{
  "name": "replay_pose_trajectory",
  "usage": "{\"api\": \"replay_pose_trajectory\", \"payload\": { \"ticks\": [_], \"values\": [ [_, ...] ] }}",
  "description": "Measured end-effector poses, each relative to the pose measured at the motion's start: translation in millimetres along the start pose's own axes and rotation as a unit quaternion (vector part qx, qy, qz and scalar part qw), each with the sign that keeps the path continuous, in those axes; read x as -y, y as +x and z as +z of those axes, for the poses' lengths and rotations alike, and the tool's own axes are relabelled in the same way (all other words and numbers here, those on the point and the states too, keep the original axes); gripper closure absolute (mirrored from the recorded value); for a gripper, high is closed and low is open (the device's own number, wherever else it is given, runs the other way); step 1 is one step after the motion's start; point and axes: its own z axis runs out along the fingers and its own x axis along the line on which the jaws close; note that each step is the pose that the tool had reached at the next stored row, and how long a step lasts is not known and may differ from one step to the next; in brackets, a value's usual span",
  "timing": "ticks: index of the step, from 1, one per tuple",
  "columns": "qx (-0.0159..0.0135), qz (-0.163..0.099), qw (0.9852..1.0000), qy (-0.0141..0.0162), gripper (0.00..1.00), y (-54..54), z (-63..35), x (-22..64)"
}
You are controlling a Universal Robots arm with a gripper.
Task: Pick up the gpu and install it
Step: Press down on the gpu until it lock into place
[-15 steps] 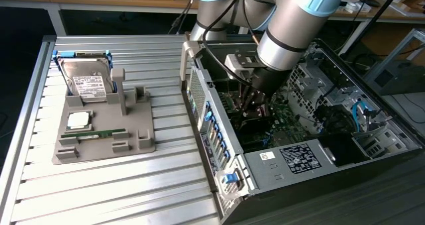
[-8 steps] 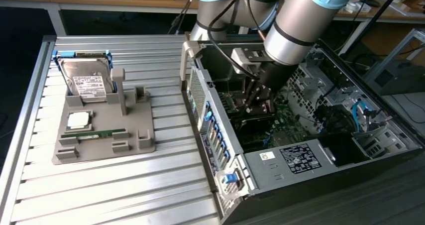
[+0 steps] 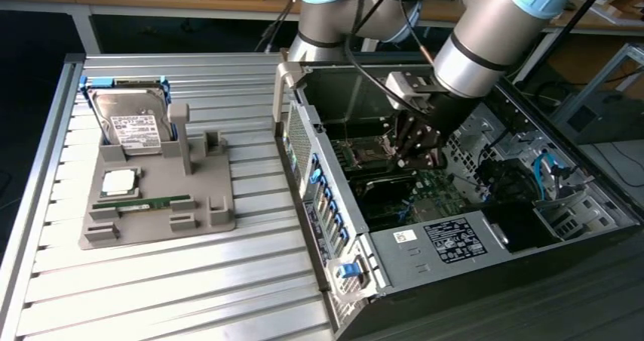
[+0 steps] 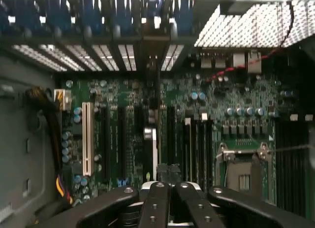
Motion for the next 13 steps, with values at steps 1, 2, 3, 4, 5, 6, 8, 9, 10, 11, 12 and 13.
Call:
{"api": "replay_pose_trajectory", "payload": {
  "ticks": [1,2,3,4,5,6,8,9,10,11,12,13],
  "values": [
    [0.0001,0.000,1.0000,-0.0010,0.89,0.3,-0.5,4.8],
    [0.0002,0.000,1.0000,-0.0019,0.89,0.6,-1.0,9.7],
    [0.0002,0.000,1.0000,-0.0026,0.89,0.7,-1.4,13.5],
    [0.0004,0.000,1.0000,-0.0040,0.89,1.0,-2.2,21.3],
    [0.0007,0.000,1.0000,-0.0047,0.89,1.1,-2.6,25.8],
    [0.0008,0.000,1.0000,-0.0049,0.89,1.1,-2.8,27.9],
    [0.0010,0.000,1.0000,-0.0049,0.89,1.1,-2.9,28.2],
    [0.0010,0.000,1.0000,-0.0049,0.89,1.1,-2.9,28.2],
    [0.0010,0.000,1.0000,-0.0049,0.89,1.1,-2.9,28.3],
    [0.0010,0.000,1.0000,-0.0049,0.89,1.1,-2.9,28.3],
    [0.0010,0.000,1.0000,-0.0049,0.89,1.1,-2.9,28.3],
    [0.0010,0.000,1.0000,-0.0049,0.89,1.1,-2.9,28.3]
  ]
}}
